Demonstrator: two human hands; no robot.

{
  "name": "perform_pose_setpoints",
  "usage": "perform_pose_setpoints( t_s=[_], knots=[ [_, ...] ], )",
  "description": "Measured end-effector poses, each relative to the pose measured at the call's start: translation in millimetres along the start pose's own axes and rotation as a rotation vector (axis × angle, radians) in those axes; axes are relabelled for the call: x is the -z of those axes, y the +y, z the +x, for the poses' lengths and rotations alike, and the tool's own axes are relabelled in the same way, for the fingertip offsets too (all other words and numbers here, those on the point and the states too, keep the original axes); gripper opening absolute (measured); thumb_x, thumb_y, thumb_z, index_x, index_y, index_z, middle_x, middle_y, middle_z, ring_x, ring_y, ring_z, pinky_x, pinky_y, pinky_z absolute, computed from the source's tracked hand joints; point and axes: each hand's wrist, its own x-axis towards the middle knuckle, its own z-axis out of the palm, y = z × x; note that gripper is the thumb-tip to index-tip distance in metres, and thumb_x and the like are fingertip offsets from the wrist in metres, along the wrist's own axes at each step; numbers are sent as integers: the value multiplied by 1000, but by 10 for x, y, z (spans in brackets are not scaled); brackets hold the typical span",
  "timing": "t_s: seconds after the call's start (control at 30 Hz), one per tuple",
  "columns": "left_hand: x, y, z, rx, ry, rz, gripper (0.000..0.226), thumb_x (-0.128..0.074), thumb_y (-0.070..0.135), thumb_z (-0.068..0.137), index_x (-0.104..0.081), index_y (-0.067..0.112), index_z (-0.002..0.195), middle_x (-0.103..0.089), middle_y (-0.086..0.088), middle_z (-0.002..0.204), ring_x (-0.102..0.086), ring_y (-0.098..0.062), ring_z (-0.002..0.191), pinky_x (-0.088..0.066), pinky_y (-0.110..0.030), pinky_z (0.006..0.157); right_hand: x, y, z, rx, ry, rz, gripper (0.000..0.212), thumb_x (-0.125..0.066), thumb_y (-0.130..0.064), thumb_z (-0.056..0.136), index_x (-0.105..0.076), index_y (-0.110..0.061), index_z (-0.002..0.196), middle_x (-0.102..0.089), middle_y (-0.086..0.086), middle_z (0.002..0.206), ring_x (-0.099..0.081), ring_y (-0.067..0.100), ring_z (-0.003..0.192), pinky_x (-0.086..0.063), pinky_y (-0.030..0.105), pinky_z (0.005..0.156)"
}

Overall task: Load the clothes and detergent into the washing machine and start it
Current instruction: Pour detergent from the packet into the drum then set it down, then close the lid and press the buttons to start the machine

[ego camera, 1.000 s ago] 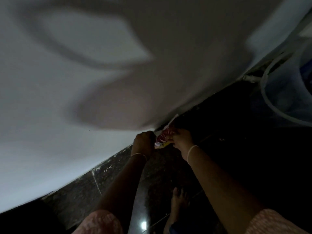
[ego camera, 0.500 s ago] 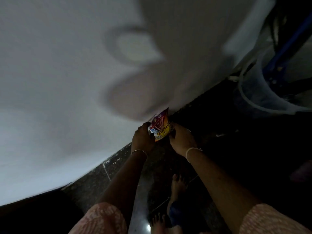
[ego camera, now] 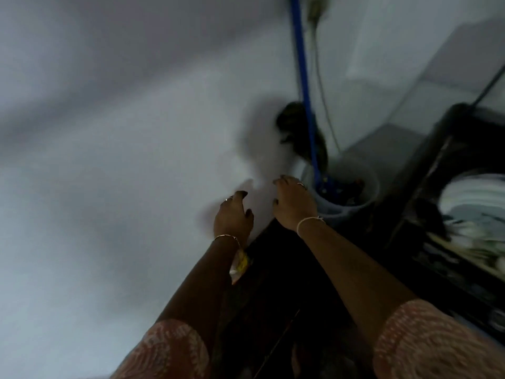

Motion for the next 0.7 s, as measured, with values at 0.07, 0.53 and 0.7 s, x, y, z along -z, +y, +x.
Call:
perform_pose_setpoints(
  t_s=[0.07,0.53,0.7],
  knots=[
    [231,380,12,-34,49,-47,47,-55,19,91,-44,15,136,-57,-8,132,-51,-27,122,-43,-36,96,475,46,-48,-31,62,-9,44,-50,-18,93,-43,-6,135,-44,11,142,-39,28,133,-36,39,109],
    [704,3519,-385,-394,161,-272,50,-59,18,89,-46,13,136,-55,-5,135,-49,-23,126,-38,-31,104,2861,1355,-1119,-169,442,-142,54,-53,-23,88,-41,-10,139,-38,11,148,-35,28,137,-31,40,110],
    [403,4489,-605,-516,118,-346,49,-60,18,88,-47,12,135,-56,-5,135,-50,-24,126,-39,-31,103,3319,2080,-1575,-258,500,-217,52,-53,-23,88,-43,-9,137,-42,11,145,-39,28,133,-34,39,108]
  ],
)
